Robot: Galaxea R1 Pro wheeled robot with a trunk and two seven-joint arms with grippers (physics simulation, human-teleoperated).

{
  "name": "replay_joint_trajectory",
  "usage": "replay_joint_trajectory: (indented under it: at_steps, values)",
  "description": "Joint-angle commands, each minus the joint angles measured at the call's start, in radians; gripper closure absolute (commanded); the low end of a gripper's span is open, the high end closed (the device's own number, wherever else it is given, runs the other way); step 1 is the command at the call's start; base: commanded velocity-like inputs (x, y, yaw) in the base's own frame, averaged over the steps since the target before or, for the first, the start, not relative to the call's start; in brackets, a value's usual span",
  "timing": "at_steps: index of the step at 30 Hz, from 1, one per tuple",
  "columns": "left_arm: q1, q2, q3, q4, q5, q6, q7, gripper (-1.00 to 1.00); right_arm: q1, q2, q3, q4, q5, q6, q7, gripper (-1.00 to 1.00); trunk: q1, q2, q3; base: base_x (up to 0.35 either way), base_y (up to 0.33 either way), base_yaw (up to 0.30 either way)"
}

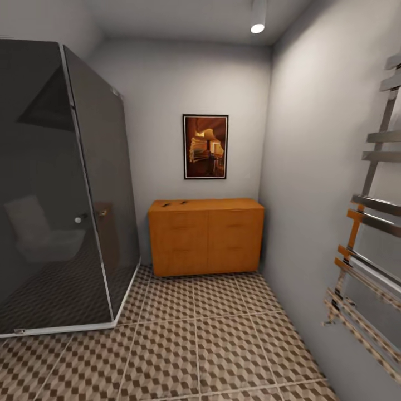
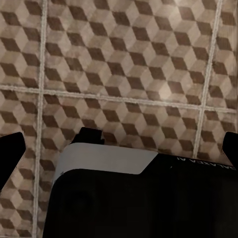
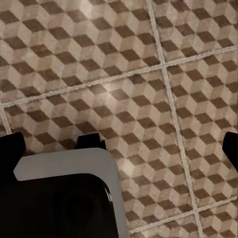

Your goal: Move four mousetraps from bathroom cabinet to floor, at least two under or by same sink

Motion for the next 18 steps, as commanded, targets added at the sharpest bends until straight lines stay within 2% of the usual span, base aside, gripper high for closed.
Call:
replay_joint_trajectory:
  at_steps: [1,18]
  values:
    - [-0.001,0.0,-0.009,0.001,0.008,-0.003,0.003,-1.0,-0.001,0.0,0.008,0.003,-0.009,-0.006,0.0,-1.0,0.001,-0.001,-0.001,0.328,0.0,0.0]
    - [-0.001,0.002,-0.009,0.001,0.008,-0.002,0.002,-1.0,-0.001,0.001,0.009,0.003,-0.009,-0.006,0.0,-1.0,0.001,-0.001,-0.001,0.328,0.0,0.0]
